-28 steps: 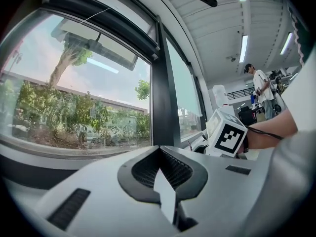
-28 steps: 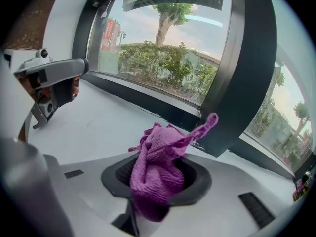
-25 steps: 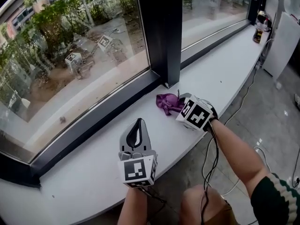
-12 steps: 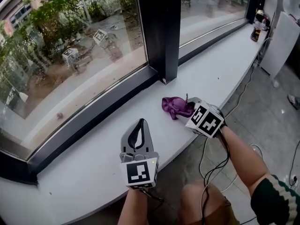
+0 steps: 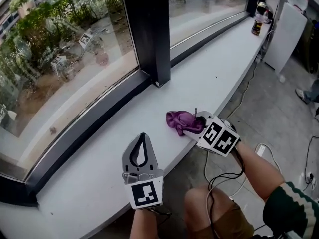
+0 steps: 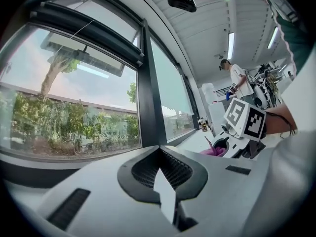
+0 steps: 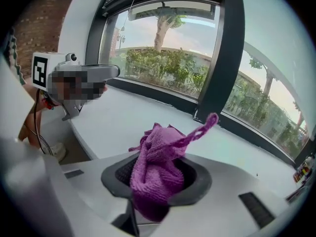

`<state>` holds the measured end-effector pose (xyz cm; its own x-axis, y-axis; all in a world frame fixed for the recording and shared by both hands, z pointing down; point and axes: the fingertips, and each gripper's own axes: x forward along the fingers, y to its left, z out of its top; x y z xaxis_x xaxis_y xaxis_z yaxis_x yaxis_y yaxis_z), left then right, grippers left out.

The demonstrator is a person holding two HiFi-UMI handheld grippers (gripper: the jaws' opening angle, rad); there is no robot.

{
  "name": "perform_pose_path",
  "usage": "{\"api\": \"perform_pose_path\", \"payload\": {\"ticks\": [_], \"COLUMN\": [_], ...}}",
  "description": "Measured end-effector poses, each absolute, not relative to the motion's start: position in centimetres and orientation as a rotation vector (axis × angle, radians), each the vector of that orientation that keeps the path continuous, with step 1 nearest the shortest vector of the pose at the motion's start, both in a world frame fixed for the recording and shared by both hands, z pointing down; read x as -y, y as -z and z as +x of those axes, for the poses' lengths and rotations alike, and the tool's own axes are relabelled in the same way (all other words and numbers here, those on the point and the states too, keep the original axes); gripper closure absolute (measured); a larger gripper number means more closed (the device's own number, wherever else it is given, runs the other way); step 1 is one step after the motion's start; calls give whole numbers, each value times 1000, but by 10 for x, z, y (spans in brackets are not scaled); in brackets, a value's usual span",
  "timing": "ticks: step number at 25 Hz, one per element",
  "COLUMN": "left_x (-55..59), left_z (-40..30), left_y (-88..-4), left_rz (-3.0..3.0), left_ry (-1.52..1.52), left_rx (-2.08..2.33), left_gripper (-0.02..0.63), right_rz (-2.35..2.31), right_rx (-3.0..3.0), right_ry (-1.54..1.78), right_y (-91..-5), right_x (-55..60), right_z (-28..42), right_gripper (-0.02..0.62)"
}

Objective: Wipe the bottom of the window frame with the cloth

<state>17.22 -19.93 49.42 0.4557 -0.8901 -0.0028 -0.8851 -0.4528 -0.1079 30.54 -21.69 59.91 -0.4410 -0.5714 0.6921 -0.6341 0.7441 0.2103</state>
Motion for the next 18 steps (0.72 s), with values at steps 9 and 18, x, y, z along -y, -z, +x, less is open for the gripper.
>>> {"api": "perform_pose_path", "payload": {"ticks": [9, 18], "left_x": [176, 161], "left_z": [182, 168], "left_y": [-501, -496], "left_rz": [-2616, -2586], "left_ry": [81, 99], "left_rx": [-1551, -1541], "left_gripper": [603, 603], "right_rz": [934, 979], "right_rx": [2164, 2167], "right_ry": [-119, -117], "right_y": [-598, -597], "right_x": [185, 176], "right_z": [317, 316], "right_gripper": [451, 451]}}
